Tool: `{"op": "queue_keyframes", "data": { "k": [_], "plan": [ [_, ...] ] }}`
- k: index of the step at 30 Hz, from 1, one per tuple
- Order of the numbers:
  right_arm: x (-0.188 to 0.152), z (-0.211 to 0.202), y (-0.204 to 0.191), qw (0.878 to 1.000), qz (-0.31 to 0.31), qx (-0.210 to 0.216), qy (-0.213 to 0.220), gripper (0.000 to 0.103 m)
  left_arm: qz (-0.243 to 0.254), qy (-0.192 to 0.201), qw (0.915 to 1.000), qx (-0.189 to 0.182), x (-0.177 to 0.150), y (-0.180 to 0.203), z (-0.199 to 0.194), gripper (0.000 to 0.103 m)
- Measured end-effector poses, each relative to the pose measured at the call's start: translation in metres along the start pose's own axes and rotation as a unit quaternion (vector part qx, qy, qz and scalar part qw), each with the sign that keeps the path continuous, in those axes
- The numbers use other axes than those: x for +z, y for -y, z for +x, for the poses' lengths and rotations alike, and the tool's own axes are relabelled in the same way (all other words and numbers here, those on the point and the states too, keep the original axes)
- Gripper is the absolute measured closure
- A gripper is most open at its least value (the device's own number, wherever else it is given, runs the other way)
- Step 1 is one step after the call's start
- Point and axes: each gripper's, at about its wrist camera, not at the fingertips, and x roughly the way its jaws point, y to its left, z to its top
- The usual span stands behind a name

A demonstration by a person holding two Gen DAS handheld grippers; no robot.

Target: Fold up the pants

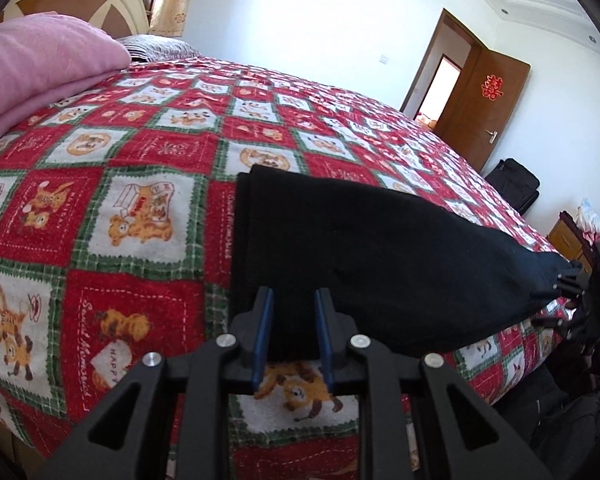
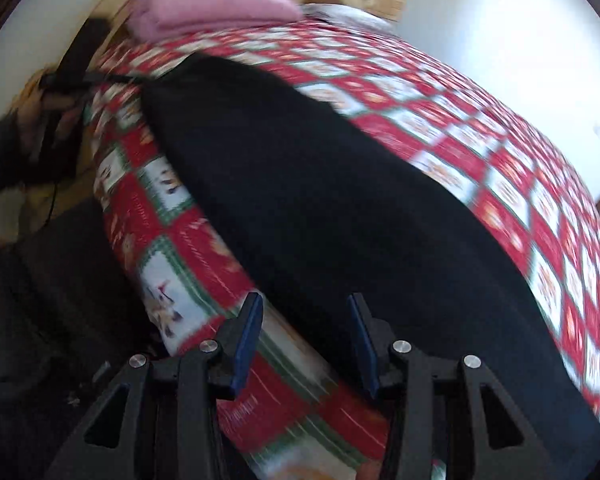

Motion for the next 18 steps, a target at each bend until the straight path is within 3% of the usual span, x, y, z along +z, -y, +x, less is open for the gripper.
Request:
{"op": "queue_keyframes", "data": {
  "k": [3,10,14,16,17,18],
  "plan": [
    [0.009,0.012,-0.013,1.000,-0.025,-0.003,-0.001,0.058,-0.009,0.006,0.9999,-0.005,0.000,-0.001,0.000,0.080],
    [0.024,0.013,-0.004,0.998,0.025,0.059,0.019,0.058,-0.017,0.005,0.9998,-0.009,0.000,-0.003,0.001,0.082],
    [0.029,0.024,-0.011,1.000,0.009,0.026,0.012,0.060,-0.020,0.006,0.9997,-0.008,0.000,-0.003,0.002,0.083],
    [0.028,0.032,-0.015,1.000,-0.001,0.010,0.009,0.073,-0.026,0.004,0.9996,-0.010,0.000,-0.003,0.002,0.084],
    [0.029,0.032,-0.015,1.000,-0.002,0.010,0.012,0.083,-0.029,0.006,0.9995,-0.008,0.001,-0.003,0.001,0.090],
    [0.030,0.030,-0.015,1.000,0.000,0.017,0.015,0.091,-0.032,0.007,0.9994,-0.012,0.002,-0.004,0.000,0.103]
  ]
}}
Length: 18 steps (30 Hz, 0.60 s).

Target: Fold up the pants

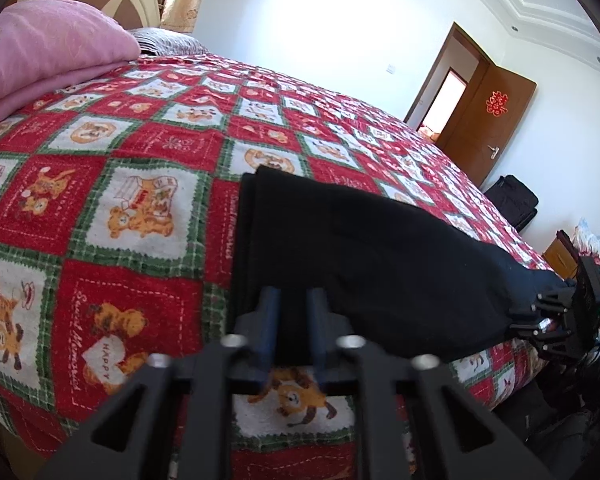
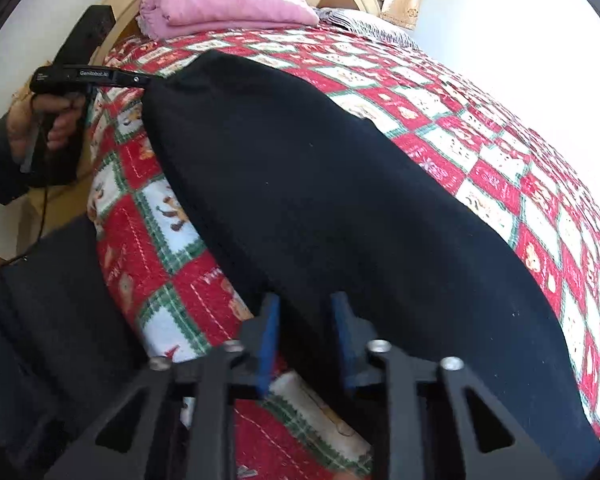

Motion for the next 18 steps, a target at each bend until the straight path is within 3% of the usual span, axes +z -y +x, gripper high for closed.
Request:
{"op": "queue_keyframes", "data": {
  "k": [1,3,9,12,14,18],
  "plan": [
    [0.002,-0.004,-0.001,1.000,0.003,0.007,0.005,0.098,-0.004,0.001,1.0000,-0.004,0.001,-0.002,-0.001,0.102],
    [0.004,-0.015,-0.004,1.000,-0.003,0.004,0.020,0.099,-0.008,0.008,0.9999,0.007,0.002,-0.006,-0.006,0.103],
    [0.005,-0.036,-0.018,0.999,-0.018,0.005,0.032,0.100,-0.029,0.004,0.9995,-0.009,0.000,-0.016,-0.014,0.103],
    [-0.002,-0.031,-0.018,1.000,-0.015,0.006,0.022,0.100,-0.029,0.009,0.9993,-0.023,-0.005,-0.013,-0.015,0.103],
    [-0.009,-0.022,-0.016,1.000,-0.009,0.008,0.011,0.101,-0.026,0.007,0.9996,0.000,-0.004,-0.011,-0.011,0.101],
    [-0.011,-0.014,-0.015,1.000,0.004,0.011,0.009,0.100,-0.025,0.006,0.9997,0.004,-0.002,-0.007,-0.007,0.098]
  ]
}}
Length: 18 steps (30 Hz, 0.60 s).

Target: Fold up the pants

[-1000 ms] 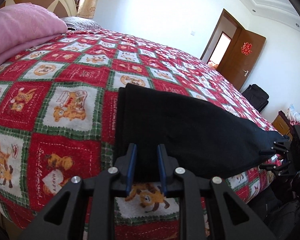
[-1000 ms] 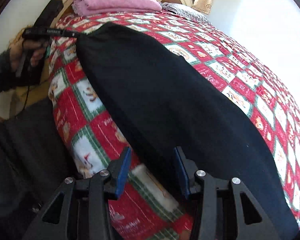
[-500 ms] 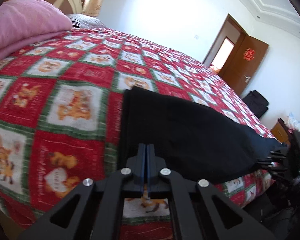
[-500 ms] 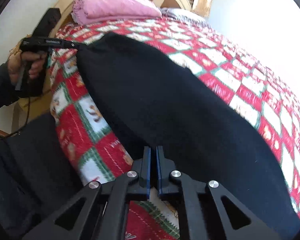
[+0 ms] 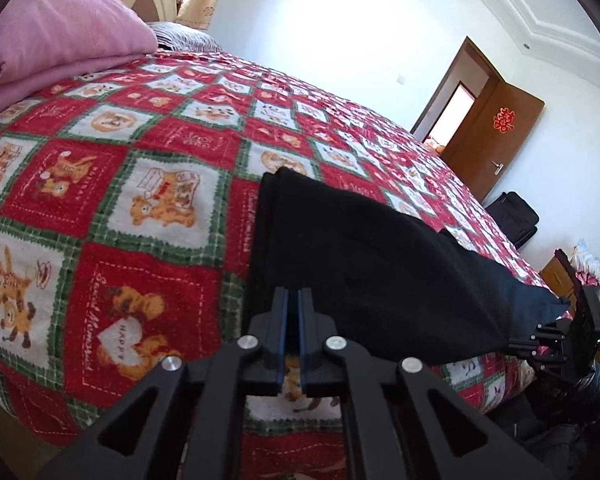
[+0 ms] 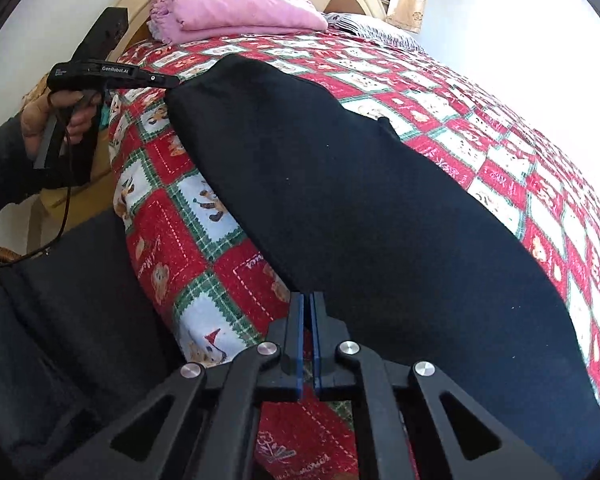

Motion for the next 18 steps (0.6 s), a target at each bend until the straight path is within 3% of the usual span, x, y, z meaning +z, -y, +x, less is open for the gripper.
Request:
{"op": "queue_keyframes", "data": {
  "k": [3,5,7,12,14,18],
  "plan": [
    [0.002,0.002,0.000,1.000,0.003,-0.001,0.002,0.100,0.004,-0.004,0.9999,0.016,0.002,0.004,0.006,0.094],
    [0.003,0.004,0.000,1.000,0.003,-0.002,0.002,0.100,0.009,0.000,0.9998,0.016,0.002,0.007,0.009,0.083],
    [0.002,0.003,0.000,1.000,0.004,-0.002,0.005,0.100,0.021,0.004,0.9995,0.021,0.003,0.013,0.009,0.064],
    [0.002,0.000,0.005,1.000,0.014,0.001,0.011,0.100,0.039,0.015,0.9981,0.046,0.003,0.019,0.005,0.041],
    [0.002,0.002,0.005,1.000,0.015,0.001,0.011,0.100,0.031,0.017,0.9985,0.040,0.002,0.016,0.005,0.041],
    [0.003,0.005,0.005,1.000,0.017,0.001,0.010,0.100,0.040,0.011,0.9978,0.051,-0.002,0.016,0.012,0.062]
  ]
}}
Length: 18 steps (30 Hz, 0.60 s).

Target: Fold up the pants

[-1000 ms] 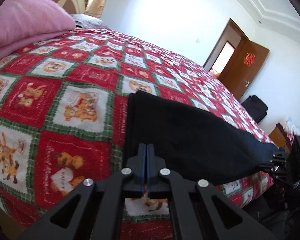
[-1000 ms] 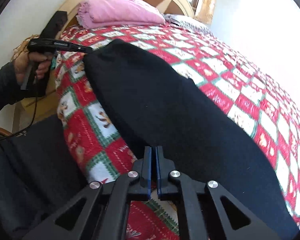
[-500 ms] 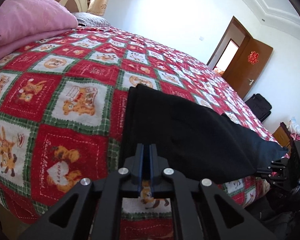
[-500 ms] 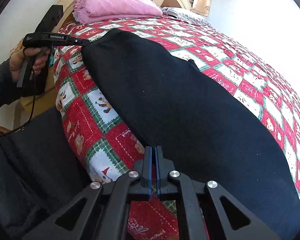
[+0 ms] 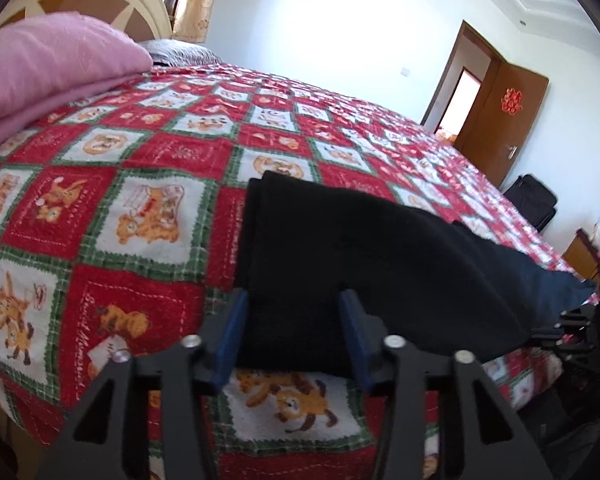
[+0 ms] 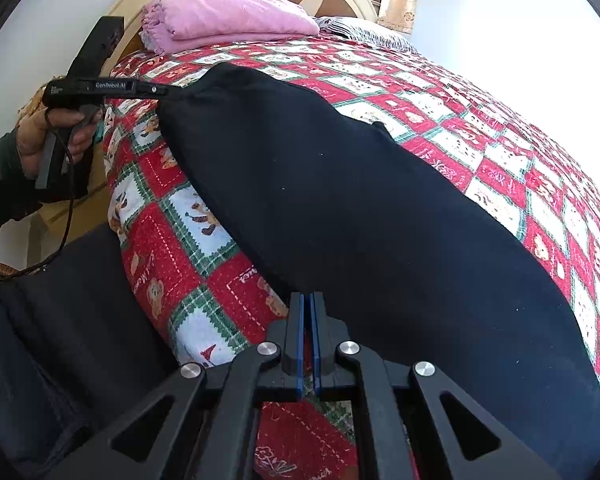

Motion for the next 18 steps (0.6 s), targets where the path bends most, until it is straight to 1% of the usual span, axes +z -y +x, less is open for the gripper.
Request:
{"op": "queue_keyframes", "data": {
  "k": [2,3,4,7,10,11,15,16,17,18],
  "plan": [
    [0.001,0.001,0.001,1.000,0.003,0.000,0.001,0.100,-0.015,-0.003,0.9999,0.001,0.001,-0.007,0.001,0.079],
    [0.002,0.001,0.001,1.000,0.004,0.000,0.002,0.100,-0.024,-0.008,0.9996,-0.015,0.002,-0.011,0.001,0.095],
    [0.003,0.000,0.001,1.000,0.004,0.001,0.003,0.100,-0.028,-0.011,0.9994,-0.019,0.003,-0.013,0.001,0.095],
    [0.007,-0.006,0.001,1.000,0.003,-0.001,0.010,0.100,-0.016,-0.012,0.9997,-0.013,0.002,-0.007,-0.003,0.096],
    [0.010,-0.016,0.002,1.000,0.003,0.000,0.021,0.100,-0.008,-0.029,0.9994,-0.014,-0.002,-0.007,-0.003,0.096],
    [0.010,-0.018,0.003,1.000,0.004,0.001,0.022,0.100,-0.001,-0.034,0.9994,-0.008,-0.004,-0.007,-0.003,0.096],
    [0.003,-0.004,0.005,1.000,0.004,0.004,0.000,0.100,0.011,-0.039,0.9992,0.001,-0.002,-0.003,-0.004,0.095],
    [0.001,0.004,0.006,1.000,0.007,0.014,-0.016,0.100,0.013,-0.038,0.9992,0.002,-0.002,-0.002,-0.004,0.093],
    [0.000,0.007,0.006,1.000,0.007,0.018,-0.024,0.100,0.013,-0.037,0.9992,0.005,-0.001,-0.003,-0.005,0.090],
    [0.000,0.006,0.005,1.000,0.003,0.016,-0.021,0.100,0.011,-0.035,0.9993,0.008,0.000,-0.004,-0.007,0.085]
  ]
}}
